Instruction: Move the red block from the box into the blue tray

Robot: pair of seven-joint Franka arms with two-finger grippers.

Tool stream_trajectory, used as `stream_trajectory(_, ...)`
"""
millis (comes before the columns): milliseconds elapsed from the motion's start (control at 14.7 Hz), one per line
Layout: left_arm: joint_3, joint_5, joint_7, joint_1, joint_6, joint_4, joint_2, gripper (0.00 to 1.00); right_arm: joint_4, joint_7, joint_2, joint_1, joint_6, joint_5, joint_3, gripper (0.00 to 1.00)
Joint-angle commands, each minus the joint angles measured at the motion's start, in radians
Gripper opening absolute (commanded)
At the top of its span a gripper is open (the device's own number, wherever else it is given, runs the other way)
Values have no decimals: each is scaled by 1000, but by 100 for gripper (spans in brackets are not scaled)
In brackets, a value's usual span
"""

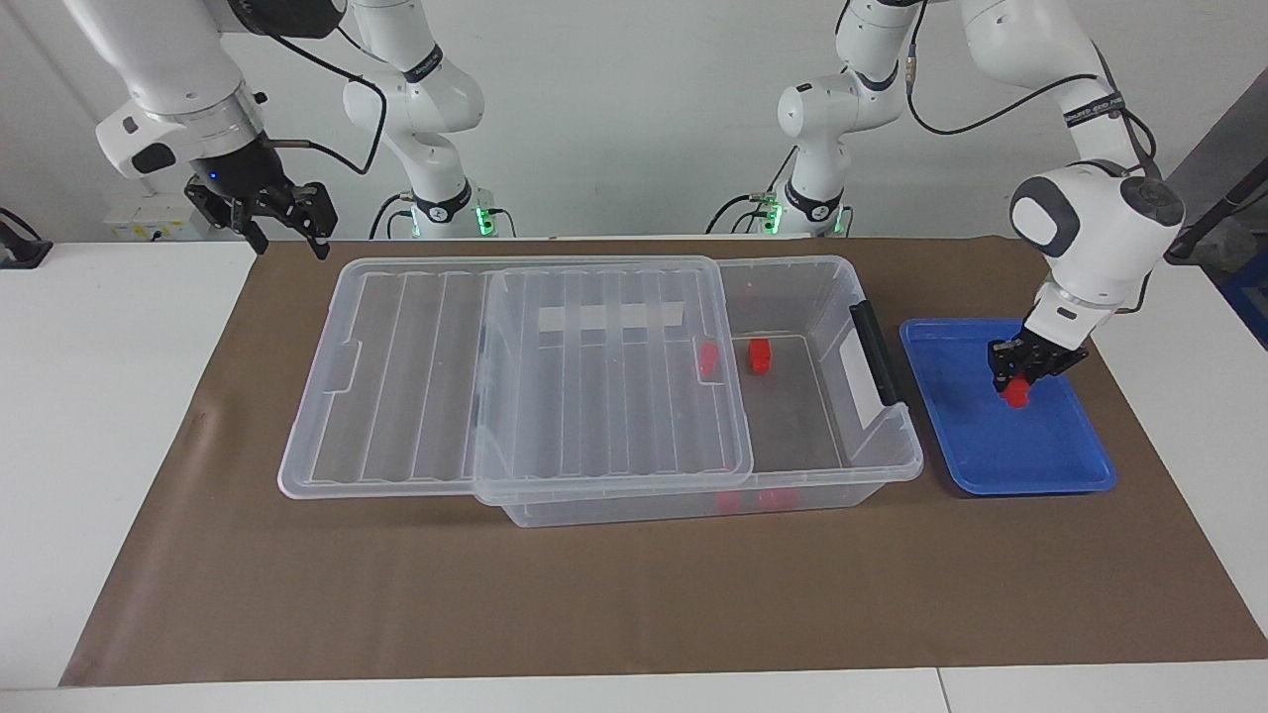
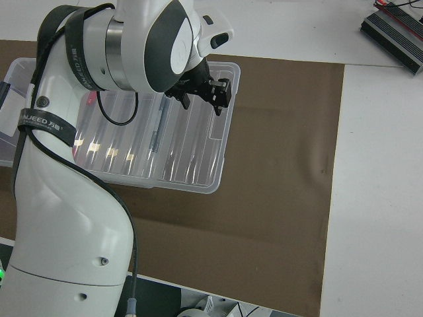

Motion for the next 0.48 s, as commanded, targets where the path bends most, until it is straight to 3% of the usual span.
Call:
stream_trajectory(0,-4,-19,11,22,48,-15,23,4,-61,11,-31,-20,58,16,7,50)
stream_trajectory(136,-4,-19,16,25,93,-31,44,4,-84,17,-32,-20,87,16,7,0)
stream_trajectory(409,-4,-19,62,33,136,-40,75,5,-153,16,-34,-54,202,16,7,0)
